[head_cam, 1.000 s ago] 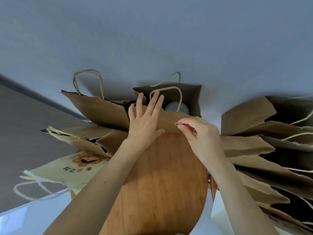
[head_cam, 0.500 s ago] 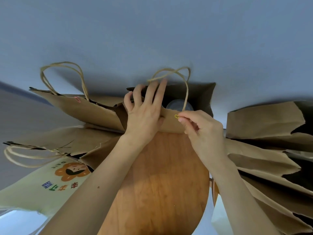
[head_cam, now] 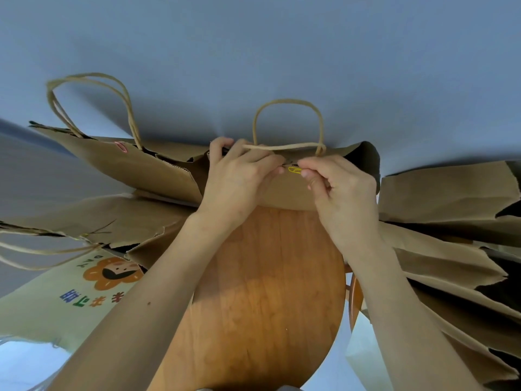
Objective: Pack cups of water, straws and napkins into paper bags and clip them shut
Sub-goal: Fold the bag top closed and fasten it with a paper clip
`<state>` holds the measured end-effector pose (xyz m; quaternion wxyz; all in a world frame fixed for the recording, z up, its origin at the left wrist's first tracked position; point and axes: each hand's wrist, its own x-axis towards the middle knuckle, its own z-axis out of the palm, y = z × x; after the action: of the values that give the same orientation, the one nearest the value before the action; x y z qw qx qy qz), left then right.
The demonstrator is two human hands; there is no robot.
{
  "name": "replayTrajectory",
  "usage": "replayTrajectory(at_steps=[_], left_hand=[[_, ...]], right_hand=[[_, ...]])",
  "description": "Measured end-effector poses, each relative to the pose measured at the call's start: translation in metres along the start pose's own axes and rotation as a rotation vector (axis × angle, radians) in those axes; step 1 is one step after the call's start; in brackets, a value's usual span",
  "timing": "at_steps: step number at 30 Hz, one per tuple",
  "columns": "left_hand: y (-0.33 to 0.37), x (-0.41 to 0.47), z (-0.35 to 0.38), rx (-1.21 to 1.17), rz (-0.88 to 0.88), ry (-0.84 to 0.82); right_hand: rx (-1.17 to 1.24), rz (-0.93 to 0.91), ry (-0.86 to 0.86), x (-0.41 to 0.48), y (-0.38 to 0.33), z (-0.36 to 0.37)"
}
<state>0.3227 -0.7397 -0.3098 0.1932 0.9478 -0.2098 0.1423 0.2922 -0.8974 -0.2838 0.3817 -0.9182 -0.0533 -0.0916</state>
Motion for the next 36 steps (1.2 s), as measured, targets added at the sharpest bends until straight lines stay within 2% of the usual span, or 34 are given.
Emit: replayTrajectory(at_steps=[8, 21, 32, 36], left_hand=[[-0.009, 0.007, -0.001, -0.103, 0.030, 0.020], [-0.007, 0.003, 0.001, -0.137, 0.064, 0.017], [-0.007, 0.004, -0.005, -0.124, 0.112, -0.105], [-0.012, 0.004, -0.008, -0.139, 0.088, -0.122]], right_hand=[[-0.069, -0.064, 0.088, 0.015, 0.002, 0.014], [-0.026, -0.070, 0.177, 0.013, 0.005, 0.025], [-0.052, -0.055, 0.095, 0.013, 0.009, 0.014], [-0.082, -0.123, 0.075, 0.014, 0.001, 0.016]])
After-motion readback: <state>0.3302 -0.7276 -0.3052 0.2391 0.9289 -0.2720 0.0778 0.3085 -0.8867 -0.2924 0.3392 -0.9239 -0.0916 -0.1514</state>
